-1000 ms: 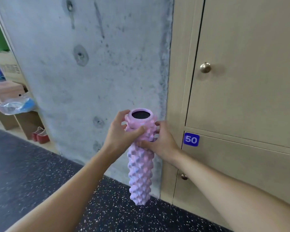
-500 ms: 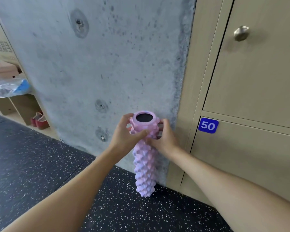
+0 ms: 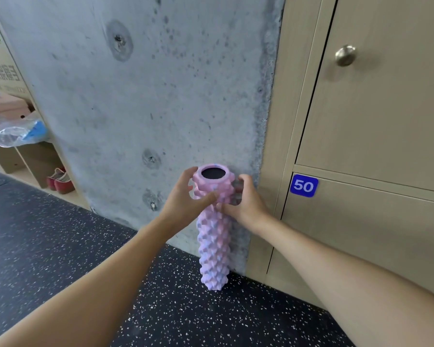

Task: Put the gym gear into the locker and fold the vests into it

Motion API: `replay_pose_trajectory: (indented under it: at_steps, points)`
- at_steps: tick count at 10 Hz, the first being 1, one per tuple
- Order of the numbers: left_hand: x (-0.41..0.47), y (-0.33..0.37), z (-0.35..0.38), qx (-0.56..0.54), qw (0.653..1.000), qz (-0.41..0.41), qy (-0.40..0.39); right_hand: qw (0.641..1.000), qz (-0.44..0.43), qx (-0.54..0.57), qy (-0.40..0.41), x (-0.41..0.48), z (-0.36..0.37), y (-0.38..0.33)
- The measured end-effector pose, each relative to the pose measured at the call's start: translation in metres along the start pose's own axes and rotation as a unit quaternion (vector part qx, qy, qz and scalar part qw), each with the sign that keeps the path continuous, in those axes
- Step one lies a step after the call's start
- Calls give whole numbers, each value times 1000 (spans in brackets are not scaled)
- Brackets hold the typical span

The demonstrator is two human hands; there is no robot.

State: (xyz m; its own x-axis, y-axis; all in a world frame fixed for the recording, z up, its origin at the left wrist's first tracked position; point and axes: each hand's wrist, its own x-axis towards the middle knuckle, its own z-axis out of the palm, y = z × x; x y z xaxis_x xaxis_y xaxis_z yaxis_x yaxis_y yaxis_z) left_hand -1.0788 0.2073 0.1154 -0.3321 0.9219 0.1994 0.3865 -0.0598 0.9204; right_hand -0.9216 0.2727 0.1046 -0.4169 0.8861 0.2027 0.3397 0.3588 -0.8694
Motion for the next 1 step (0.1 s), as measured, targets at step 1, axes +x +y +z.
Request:
replay_pose_trajectory:
  at_steps: [1]
  points:
    - [-4,12,-3,12,1000,-4,7,1000,8,-1,1,-12,-13,-12]
